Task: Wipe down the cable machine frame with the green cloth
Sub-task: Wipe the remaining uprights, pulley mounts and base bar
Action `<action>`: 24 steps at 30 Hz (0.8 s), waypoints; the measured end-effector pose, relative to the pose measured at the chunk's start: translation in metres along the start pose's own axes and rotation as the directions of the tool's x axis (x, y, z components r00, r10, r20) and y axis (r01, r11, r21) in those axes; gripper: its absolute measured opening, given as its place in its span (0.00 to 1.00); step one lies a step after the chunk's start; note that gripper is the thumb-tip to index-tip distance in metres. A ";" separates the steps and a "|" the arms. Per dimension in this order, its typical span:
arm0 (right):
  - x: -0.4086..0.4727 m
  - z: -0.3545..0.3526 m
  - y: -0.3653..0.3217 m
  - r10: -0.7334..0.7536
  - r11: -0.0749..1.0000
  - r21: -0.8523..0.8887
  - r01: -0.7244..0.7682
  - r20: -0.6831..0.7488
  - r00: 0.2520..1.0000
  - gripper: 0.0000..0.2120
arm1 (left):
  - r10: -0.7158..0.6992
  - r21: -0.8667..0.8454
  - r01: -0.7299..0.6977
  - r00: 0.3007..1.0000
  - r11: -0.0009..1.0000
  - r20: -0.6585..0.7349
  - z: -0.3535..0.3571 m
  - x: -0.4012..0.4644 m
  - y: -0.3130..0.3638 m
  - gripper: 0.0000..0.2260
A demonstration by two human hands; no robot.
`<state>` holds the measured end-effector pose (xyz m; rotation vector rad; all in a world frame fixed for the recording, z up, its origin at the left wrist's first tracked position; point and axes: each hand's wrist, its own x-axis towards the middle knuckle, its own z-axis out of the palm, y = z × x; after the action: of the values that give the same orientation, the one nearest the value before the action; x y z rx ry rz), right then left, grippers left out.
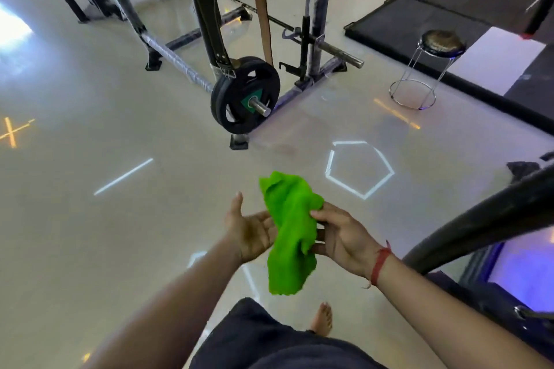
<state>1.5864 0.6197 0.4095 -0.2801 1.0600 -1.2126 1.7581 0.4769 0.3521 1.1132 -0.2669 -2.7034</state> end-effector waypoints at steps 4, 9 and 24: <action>0.036 -0.020 -0.022 0.137 0.979 0.168 -0.115 -0.120 0.983 0.26 | -0.124 0.077 0.131 0.988 0.988 -0.091 -0.003 0.021 -0.016 0.39; 0.077 -0.028 -0.060 0.129 0.990 0.080 -0.118 -0.151 0.980 0.25 | -0.052 0.372 0.015 0.995 0.928 0.090 0.028 0.063 0.052 0.21; 0.164 -0.049 -0.192 -0.710 0.590 -0.654 0.473 -0.141 0.690 0.33 | -0.016 0.776 -0.511 0.832 0.371 0.555 0.176 0.166 0.246 0.30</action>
<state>1.4235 0.4224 0.4312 -0.9837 1.7856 -1.5733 1.5473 0.2131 0.4239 0.3639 -2.0397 -2.3636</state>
